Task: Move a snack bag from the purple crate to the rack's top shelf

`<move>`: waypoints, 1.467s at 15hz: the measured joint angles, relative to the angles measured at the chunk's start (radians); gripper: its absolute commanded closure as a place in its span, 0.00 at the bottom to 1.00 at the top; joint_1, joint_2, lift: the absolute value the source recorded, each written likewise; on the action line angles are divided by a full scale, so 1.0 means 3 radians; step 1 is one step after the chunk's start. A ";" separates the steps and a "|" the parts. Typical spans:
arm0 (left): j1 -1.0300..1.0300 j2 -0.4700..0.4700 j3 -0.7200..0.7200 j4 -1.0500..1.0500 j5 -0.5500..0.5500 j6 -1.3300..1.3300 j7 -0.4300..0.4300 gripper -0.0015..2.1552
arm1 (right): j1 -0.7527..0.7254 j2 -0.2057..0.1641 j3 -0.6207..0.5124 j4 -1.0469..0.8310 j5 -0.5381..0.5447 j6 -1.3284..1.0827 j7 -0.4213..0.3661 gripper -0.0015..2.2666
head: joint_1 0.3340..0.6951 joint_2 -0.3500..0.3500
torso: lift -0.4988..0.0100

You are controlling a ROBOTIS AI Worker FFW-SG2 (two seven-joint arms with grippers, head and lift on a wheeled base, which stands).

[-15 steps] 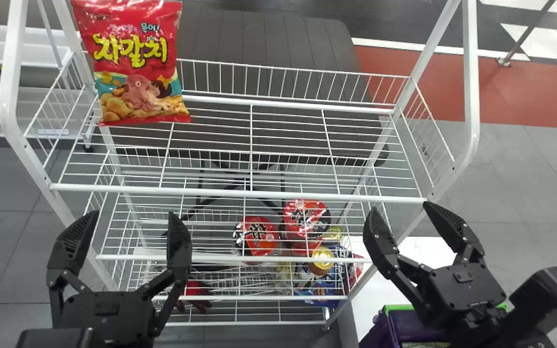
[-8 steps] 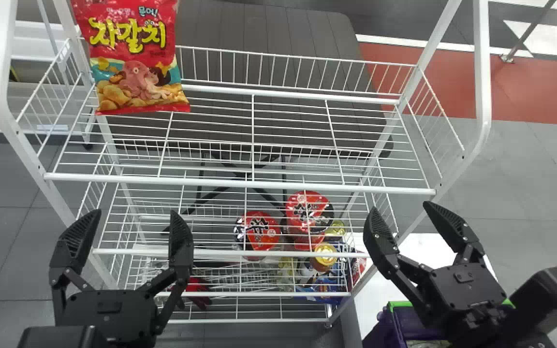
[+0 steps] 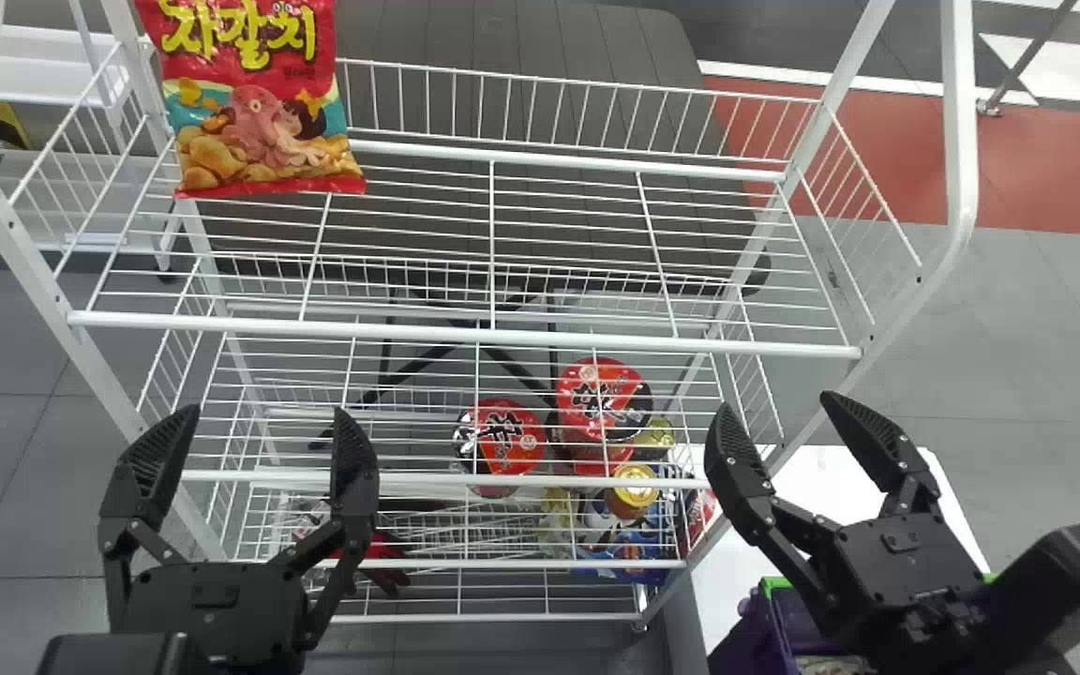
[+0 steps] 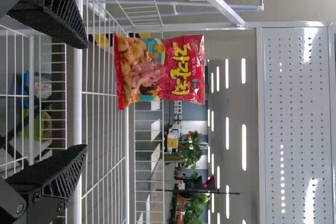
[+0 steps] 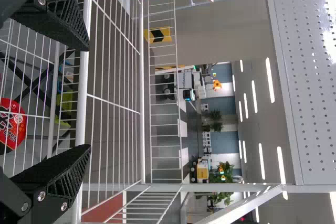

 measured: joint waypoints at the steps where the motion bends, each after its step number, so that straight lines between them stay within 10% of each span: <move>1: 0.0000 0.0000 -0.0003 0.0000 -0.0002 0.0000 -0.0001 0.07 | 0.0006 -0.0002 -0.0005 -0.0006 -0.0002 -0.0001 -0.0003 0.08 | 1.00 0.28 | 0.73; 22: 0.0011 0.0010 -0.0035 0.0001 -0.0014 0.0000 0.0036 0.07 | 0.0048 -0.0012 -0.0028 -0.0041 -0.0005 -0.0012 0.0020 0.08 | 1.00 0.27 | 0.56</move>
